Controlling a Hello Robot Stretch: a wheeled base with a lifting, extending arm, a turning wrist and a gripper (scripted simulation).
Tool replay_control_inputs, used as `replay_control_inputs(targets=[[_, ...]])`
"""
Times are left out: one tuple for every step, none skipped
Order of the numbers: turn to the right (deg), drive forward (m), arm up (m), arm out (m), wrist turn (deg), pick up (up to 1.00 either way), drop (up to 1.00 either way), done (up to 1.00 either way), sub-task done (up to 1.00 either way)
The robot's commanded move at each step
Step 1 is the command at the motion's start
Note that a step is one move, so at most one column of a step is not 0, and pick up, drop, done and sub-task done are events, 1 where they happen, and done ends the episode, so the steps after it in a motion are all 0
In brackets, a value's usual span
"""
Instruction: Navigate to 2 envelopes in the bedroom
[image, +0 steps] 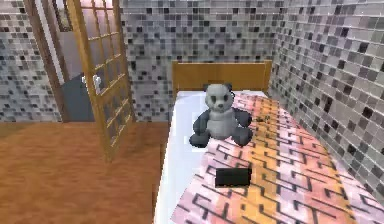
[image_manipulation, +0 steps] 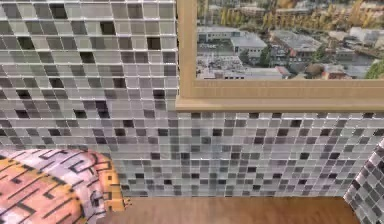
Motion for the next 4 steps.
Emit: replay_control_inputs(targets=[[-45.0,0.0,0.0,0.0,0.0,0.0,0.0,0.0,0.0],[-45.0,0.0,0.0,0.0,0.0,0.0,0.0,0.0,0.0],[-45.0,0.0,0.0,0.0,0.0,0.0,0.0,0.0,0.0],[-30.0,0.0,0.0,0.0,0.0,0.0,0.0,0.0,0.0]])
